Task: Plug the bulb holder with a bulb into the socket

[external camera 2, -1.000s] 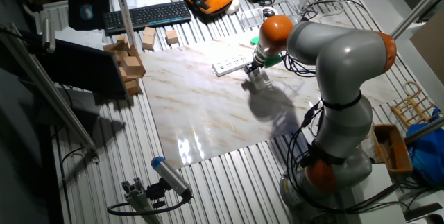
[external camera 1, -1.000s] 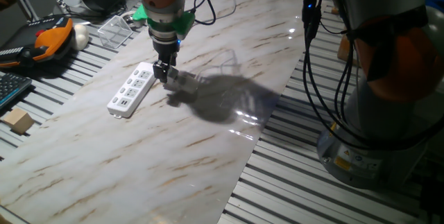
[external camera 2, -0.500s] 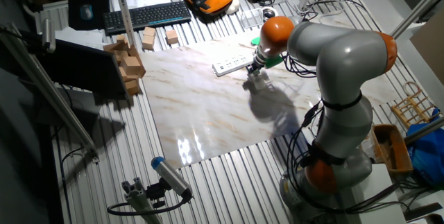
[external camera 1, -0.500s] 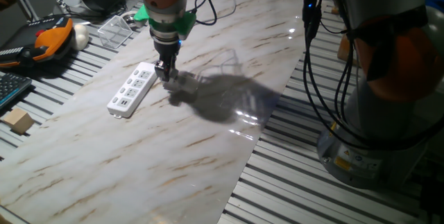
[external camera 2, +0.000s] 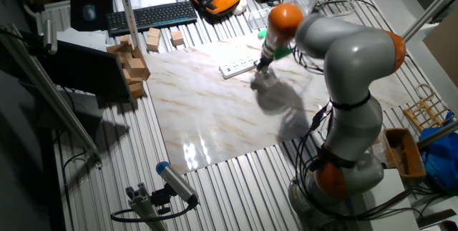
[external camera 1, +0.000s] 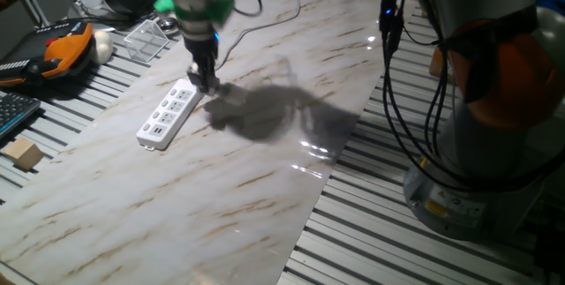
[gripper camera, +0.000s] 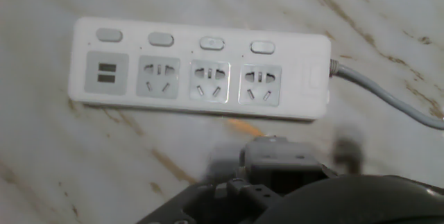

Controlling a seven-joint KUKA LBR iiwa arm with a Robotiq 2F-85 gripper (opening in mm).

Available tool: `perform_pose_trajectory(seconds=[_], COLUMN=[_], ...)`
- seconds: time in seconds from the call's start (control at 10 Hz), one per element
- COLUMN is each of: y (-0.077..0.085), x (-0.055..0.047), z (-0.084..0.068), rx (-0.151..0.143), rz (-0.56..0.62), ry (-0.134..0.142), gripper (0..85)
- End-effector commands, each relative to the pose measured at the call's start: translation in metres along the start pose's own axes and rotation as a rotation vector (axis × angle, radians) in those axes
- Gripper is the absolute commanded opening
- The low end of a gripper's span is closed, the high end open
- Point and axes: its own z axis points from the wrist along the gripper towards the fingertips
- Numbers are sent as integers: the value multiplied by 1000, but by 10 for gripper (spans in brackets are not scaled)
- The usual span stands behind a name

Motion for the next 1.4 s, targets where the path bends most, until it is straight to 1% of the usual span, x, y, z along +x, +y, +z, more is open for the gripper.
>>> perform_pose_trajectory(seconds=[0.0,0.1,0.2,0.3,0.4,0.5,0.6,0.7,0.9,1.0,1.1,1.2,1.3], y=[3,7,11,13,14,14,15,14,14,14,14,14,14], x=[-5,-9,-12,-14,-16,-16,-16,-16,-15,-15,-15,-15,-15], z=[-7,-12,-14,-15,-16,-16,-19,-20,-21,-21,-21,-21,-21], rx=[-7,0,15,15,2,-3,7,1,-10,-22,-18,-31,-36], rz=[10,20,27,49,74,80,83,77,51,44,36,42,64], ry=[18,14,5,-3,-2,-5,-9,-9,14,16,19,31,43], gripper=[0,0,0,0,0,0,0,0,0,0,0,0,0])
